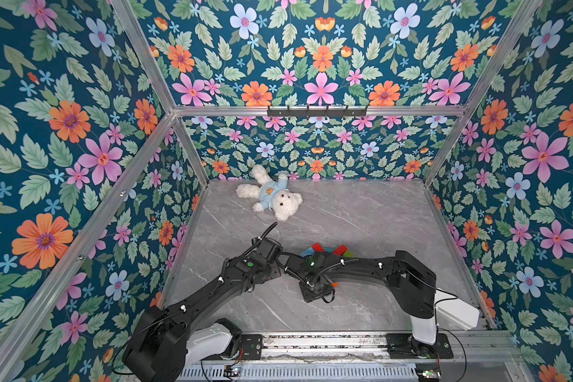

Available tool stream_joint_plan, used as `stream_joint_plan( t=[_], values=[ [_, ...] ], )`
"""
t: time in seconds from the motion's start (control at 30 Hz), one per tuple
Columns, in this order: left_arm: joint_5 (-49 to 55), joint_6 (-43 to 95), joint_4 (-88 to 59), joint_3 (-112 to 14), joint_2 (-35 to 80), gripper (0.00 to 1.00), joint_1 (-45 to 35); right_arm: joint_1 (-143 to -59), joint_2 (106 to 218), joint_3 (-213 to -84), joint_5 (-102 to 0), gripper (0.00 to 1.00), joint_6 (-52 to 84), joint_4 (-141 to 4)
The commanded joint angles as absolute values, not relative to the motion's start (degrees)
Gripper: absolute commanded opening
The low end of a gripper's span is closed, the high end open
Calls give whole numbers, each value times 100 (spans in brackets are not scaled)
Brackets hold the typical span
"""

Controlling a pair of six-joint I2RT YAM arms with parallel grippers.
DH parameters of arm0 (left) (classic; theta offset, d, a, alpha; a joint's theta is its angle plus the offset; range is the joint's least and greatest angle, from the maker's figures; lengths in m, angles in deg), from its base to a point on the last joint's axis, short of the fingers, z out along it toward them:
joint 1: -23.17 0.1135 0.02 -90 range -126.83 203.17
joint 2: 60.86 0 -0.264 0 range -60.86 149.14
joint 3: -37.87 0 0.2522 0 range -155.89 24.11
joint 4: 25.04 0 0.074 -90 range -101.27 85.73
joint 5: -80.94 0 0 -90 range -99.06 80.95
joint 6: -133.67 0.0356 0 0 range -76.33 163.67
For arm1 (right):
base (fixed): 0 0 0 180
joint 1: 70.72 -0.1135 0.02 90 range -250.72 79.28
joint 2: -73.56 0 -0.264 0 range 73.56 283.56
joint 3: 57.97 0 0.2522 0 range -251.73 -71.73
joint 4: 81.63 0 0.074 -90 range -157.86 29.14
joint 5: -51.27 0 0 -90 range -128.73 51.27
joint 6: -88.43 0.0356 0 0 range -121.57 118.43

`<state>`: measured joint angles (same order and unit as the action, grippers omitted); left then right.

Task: Assemble a heart with building blocks
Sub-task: Pick up the building block from the center of the board, then assemble the building block at the center of the board.

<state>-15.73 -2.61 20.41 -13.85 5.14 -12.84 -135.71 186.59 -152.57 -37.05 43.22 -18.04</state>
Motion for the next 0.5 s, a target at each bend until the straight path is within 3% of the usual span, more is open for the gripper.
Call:
stream_joint_plan(
  t=[0.0, 0.17, 0.47],
  values=[
    [-1618, -219, 2002, -1375, 488, 57, -1278, -13576, 18684, -15290, -3557, 45, 4364, -1663],
    [-1609, -216, 1944, -1330, 527, 57, -1264, -13576, 18475, -15114, -3495, 32, 4454, -1614],
    [-1524, -221, 1761, -1247, 619, 56, -1269, -13576, 17942, -14457, -3425, 31, 4633, -1606]
  ],
)
